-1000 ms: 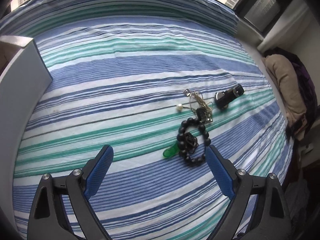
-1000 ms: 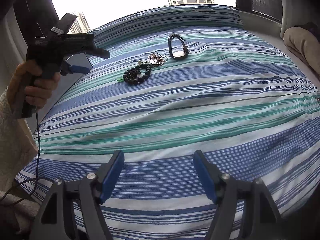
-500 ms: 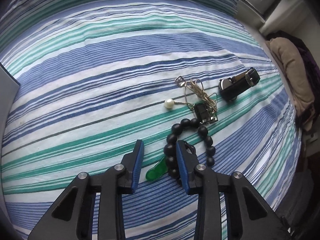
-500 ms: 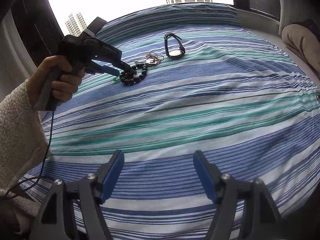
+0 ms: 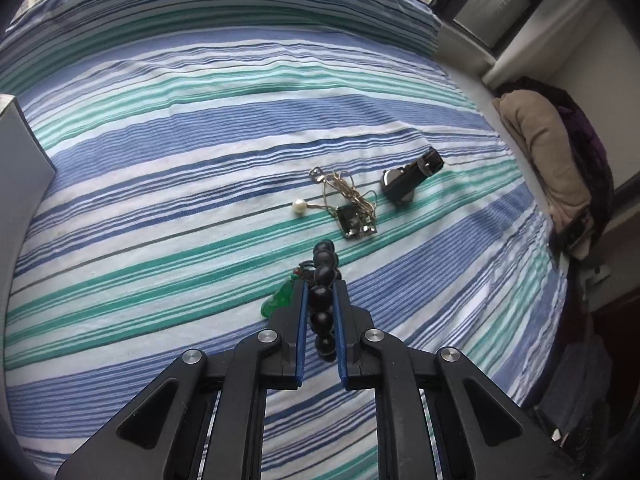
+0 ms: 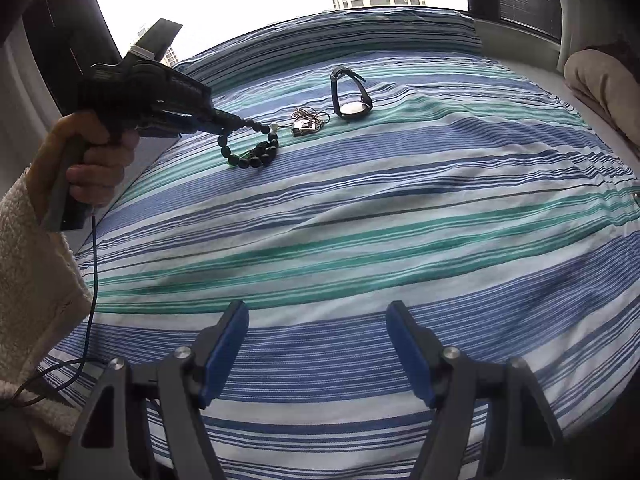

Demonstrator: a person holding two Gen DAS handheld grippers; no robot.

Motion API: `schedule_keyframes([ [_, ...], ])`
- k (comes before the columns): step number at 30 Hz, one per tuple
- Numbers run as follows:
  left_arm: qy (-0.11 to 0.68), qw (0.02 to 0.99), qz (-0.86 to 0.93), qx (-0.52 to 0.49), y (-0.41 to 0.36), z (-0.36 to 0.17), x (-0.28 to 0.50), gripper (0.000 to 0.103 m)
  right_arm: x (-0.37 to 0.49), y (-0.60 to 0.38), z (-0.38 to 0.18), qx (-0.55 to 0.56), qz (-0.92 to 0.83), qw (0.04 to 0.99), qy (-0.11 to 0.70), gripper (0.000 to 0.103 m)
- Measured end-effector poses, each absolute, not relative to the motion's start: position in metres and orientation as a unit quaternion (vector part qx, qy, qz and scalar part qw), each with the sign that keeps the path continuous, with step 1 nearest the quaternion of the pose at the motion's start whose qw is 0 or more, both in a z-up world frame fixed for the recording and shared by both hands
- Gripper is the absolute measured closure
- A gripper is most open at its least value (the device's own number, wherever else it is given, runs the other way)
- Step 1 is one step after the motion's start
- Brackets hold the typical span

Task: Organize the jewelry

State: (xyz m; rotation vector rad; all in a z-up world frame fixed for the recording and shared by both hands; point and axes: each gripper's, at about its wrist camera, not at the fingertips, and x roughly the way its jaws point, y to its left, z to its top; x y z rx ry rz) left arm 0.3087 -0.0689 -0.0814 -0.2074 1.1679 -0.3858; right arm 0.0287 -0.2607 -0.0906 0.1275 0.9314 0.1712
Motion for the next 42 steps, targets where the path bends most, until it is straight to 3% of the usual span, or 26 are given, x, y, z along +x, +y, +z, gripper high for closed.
schedule_keyframes([
  [11, 0.573, 0.791, -0.119, -0.177, 0.039, -0.096, 0.211, 0.093, 0.030, -0.249, -0.086, 0.051, 0.097, 0.887, 0.449, 0.030],
  [22, 0.573, 0.788, -0.025, -0.225, 0.117, -0.135, 0.181, 0.092, 0.032, -0.217, -0.081, 0.026, 0.125, 0.883, 0.452, 0.030],
  [23, 0.570, 0.791, -0.018, -0.220, 0.118, -0.135, 0.180, 0.090, 0.032, -0.215, -0.081, 0.024, 0.126, 0.882, 0.453, 0.030],
  [24, 0.568, 0.794, -0.013, -0.216, 0.118, -0.134, 0.180, 0.078, 0.033, -0.213, -0.082, 0.024, 0.127, 0.881, 0.455, 0.030],
  [25, 0.566, 0.797, -0.009, -0.212, 0.117, -0.134, 0.180, 0.059, 0.033, -0.212, -0.082, 0.025, 0.127, 0.880, 0.457, 0.030],
  [27, 0.557, 0.805, -0.005, -0.206, 0.121, -0.130, 0.177, 0.038, 0.034, -0.210, -0.084, 0.027, 0.128, 0.877, 0.462, 0.030],
  [28, 0.553, 0.809, -0.004, -0.201, 0.121, -0.128, 0.175, 0.034, 0.034, -0.209, -0.084, 0.027, 0.128, 0.876, 0.464, 0.030],
  [33, 0.544, 0.818, -0.002, -0.188, 0.125, -0.119, 0.166, 0.027, 0.037, -0.202, -0.088, 0.022, 0.133, 0.871, 0.472, 0.030],
  [42, 0.529, 0.829, 0.003, -0.182, 0.139, -0.103, 0.144, 0.025, 0.068, -0.212, -0.075, 0.053, 0.168, 0.866, 0.469, 0.030],
])
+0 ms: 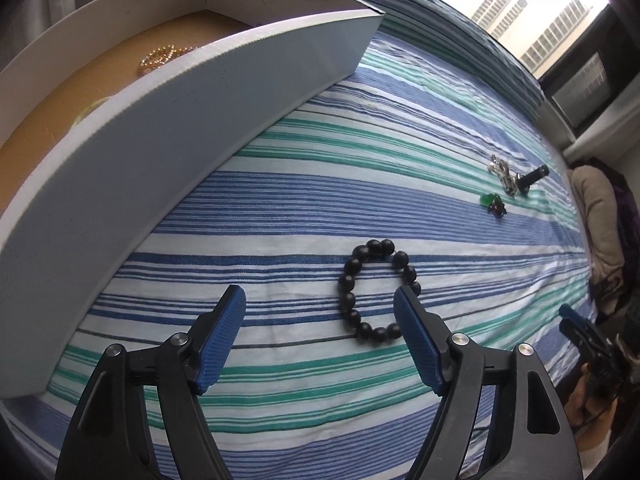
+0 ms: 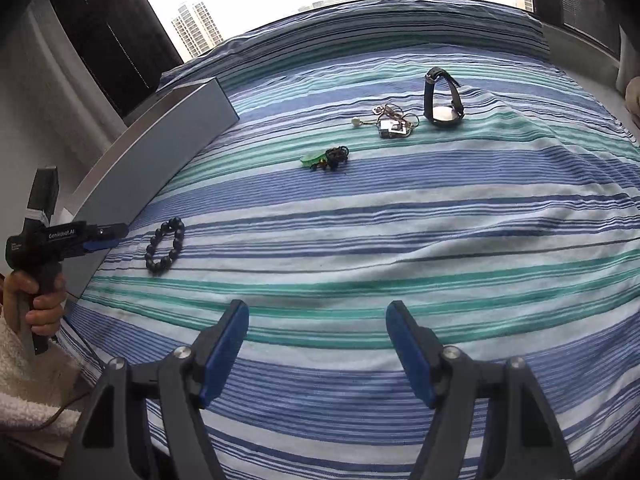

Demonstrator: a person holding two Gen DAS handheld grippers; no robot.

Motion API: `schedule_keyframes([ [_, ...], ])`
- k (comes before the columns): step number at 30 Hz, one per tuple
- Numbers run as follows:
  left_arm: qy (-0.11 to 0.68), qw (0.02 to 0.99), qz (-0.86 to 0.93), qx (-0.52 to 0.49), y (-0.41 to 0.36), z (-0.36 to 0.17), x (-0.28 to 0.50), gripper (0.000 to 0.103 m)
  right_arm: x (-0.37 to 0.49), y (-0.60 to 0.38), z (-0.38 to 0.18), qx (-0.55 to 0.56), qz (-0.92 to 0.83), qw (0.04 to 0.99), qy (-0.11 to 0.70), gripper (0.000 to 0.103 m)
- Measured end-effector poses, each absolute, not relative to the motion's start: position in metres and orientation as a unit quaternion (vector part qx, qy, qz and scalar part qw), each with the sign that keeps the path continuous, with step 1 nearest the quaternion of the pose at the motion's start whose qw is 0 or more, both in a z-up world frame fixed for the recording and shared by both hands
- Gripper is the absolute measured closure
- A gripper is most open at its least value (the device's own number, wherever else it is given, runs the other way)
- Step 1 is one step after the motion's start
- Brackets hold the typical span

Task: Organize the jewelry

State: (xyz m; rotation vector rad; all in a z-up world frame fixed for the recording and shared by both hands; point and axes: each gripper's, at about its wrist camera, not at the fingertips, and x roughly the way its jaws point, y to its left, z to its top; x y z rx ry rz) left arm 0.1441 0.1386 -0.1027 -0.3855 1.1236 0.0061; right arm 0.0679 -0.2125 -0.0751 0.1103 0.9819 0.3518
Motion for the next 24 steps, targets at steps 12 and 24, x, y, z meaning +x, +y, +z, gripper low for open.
schedule_keyframes([
  [12, 0.532, 0.834, -0.041, -0.141, 0.110, -0.109, 0.147, 0.024, 0.188, -0.168, -0.091, -0.080, 0.243, 0.846, 0.467, 0.030],
  [24, 0.554, 0.831, -0.012, -0.058, 0.070, -0.134, 0.153, 0.093, 0.226, -0.135, -0.110, -0.155, 0.281, 0.823, 0.468, 0.040],
])
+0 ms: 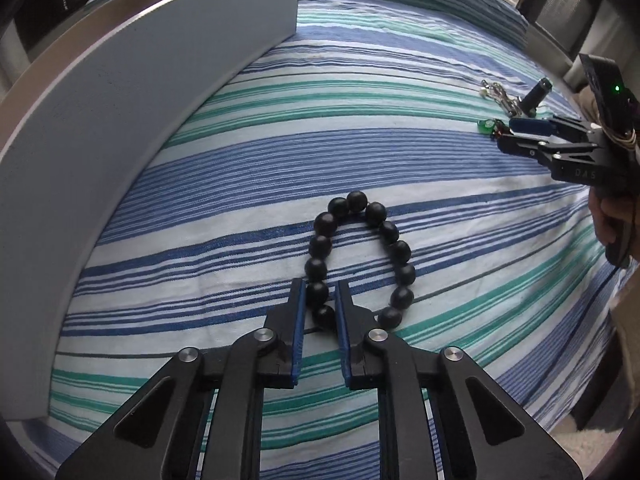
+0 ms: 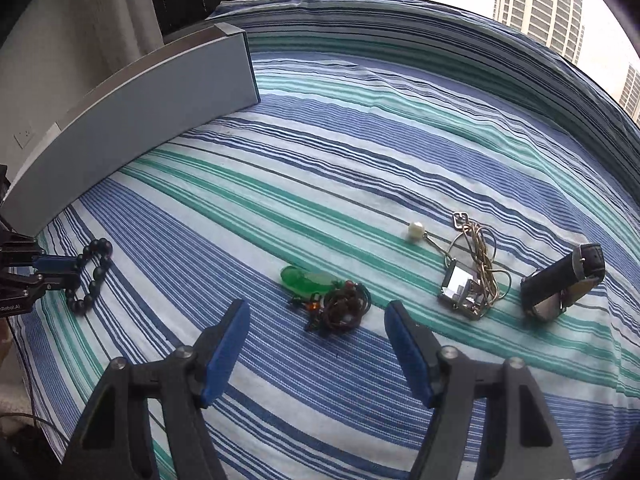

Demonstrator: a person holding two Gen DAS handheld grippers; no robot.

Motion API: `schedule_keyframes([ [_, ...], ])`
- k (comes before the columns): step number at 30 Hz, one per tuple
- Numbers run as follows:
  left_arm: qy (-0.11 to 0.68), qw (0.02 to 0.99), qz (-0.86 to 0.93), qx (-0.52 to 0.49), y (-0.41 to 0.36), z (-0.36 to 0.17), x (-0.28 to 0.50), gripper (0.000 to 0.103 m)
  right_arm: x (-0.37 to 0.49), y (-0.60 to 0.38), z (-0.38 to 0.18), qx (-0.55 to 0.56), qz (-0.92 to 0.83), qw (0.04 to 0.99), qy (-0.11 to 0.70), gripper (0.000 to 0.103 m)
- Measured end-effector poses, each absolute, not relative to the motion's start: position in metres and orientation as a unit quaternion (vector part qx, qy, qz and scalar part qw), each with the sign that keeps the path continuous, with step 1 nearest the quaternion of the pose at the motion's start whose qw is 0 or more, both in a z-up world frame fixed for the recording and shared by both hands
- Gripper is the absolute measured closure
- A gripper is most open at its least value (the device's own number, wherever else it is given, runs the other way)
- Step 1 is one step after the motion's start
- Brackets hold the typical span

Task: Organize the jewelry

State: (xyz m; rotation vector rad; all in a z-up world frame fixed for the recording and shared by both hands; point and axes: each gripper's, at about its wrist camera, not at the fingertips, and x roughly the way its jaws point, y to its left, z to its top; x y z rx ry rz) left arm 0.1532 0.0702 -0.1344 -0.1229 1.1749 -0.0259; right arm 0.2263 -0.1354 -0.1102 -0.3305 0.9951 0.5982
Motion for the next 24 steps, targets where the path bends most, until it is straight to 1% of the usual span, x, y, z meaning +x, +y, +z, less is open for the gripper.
schedule_keyframes([
  [1, 0.554, 0.830, -0.014, -0.064, 0.071, -0.134, 0.153, 0.093, 0.227, -0.133, -0.113, -0.163, 0.281, 0.821, 0.469, 0.042],
  [2, 0.553, 0.830, -0.014, -0.068, 0.072, -0.134, 0.152, 0.093, 0.228, -0.131, -0.116, -0.168, 0.281, 0.820, 0.470, 0.048],
  [4, 0.552, 0.830, -0.018, -0.079, 0.074, -0.133, 0.151, 0.094, 0.230, -0.128, -0.117, -0.176, 0.272, 0.825, 0.463, 0.066],
  [5, 0.550, 0.831, -0.018, -0.084, 0.075, -0.131, 0.150, 0.094, 0.232, -0.130, -0.116, -0.172, 0.268, 0.827, 0.463, 0.089],
  [9, 0.528, 0.842, -0.021, -0.113, 0.086, -0.108, 0.138, 0.094, 0.229, -0.143, -0.098, -0.134, 0.261, 0.836, 0.464, 0.090],
  [15, 0.473, 0.869, -0.027, -0.144, 0.110, -0.045, 0.112, 0.094, 0.193, -0.134, -0.036, -0.102, 0.297, 0.843, 0.437, 0.090],
  [20, 0.428, 0.885, -0.003, -0.182, 0.154, 0.010, 0.087, 0.094, 0.173, -0.094, 0.017, -0.095, 0.352, 0.841, 0.399, 0.090],
  [24, 0.397, 0.895, 0.042, -0.198, 0.205, 0.049, 0.073, 0.094, 0.175, -0.041, 0.047, -0.081, 0.401, 0.827, 0.385, 0.090],
])
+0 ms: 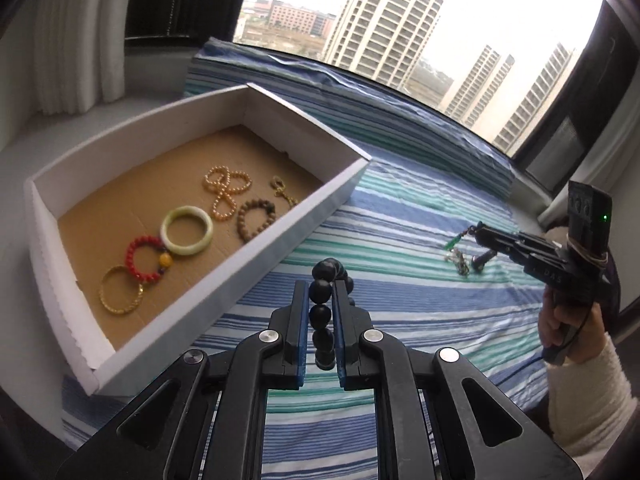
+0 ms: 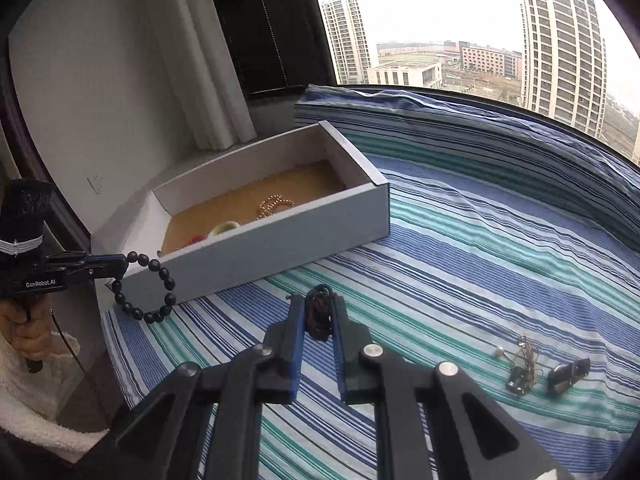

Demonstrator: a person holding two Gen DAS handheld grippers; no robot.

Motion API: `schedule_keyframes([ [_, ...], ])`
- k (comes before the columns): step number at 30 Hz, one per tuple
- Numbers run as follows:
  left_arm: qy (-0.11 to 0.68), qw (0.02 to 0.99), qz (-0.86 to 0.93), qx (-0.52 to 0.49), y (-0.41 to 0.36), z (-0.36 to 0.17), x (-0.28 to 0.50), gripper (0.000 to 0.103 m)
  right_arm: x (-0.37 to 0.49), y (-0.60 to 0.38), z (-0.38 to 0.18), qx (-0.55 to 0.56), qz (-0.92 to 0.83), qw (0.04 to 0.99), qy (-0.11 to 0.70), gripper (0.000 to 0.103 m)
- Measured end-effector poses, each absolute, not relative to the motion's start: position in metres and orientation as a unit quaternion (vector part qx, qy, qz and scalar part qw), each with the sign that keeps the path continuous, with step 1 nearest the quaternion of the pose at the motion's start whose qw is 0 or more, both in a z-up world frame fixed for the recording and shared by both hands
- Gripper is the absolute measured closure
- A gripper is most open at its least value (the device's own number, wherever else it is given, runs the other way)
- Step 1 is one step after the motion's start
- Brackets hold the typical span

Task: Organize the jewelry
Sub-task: 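Carry bracelet and pendant into the white box and open both tools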

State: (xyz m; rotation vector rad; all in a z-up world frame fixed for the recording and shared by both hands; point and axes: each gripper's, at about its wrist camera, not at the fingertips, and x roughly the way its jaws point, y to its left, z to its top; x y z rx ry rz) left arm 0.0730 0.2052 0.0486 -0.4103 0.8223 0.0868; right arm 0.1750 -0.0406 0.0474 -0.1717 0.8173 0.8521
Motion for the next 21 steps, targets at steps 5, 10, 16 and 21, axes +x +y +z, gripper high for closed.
schedule_keyframes([
  [5, 0.382, 0.895, 0.131, -0.189, 0.271, 0.064, 0.072, 0.094, 0.184, 0.042, 0.068, -0.082, 0.452, 0.809, 0.367, 0.090],
  [10, 0.402, 0.873, 0.185, -0.204, 0.332, 0.035, 0.090, 0.094, 0.192, 0.126, 0.061, -0.095, 0.491, 0.774, 0.388, 0.090],
  [16, 0.429, 0.848, 0.224, -0.213, 0.371, -0.010, 0.113, 0.094, 0.195, 0.204, 0.013, -0.110, 0.498, 0.732, 0.452, 0.090],
  [21, 0.434, 0.843, 0.248, -0.197, 0.372, -0.024, 0.119, 0.081, 0.195, 0.221, -0.017, -0.107, 0.477, 0.725, 0.485, 0.050],
])
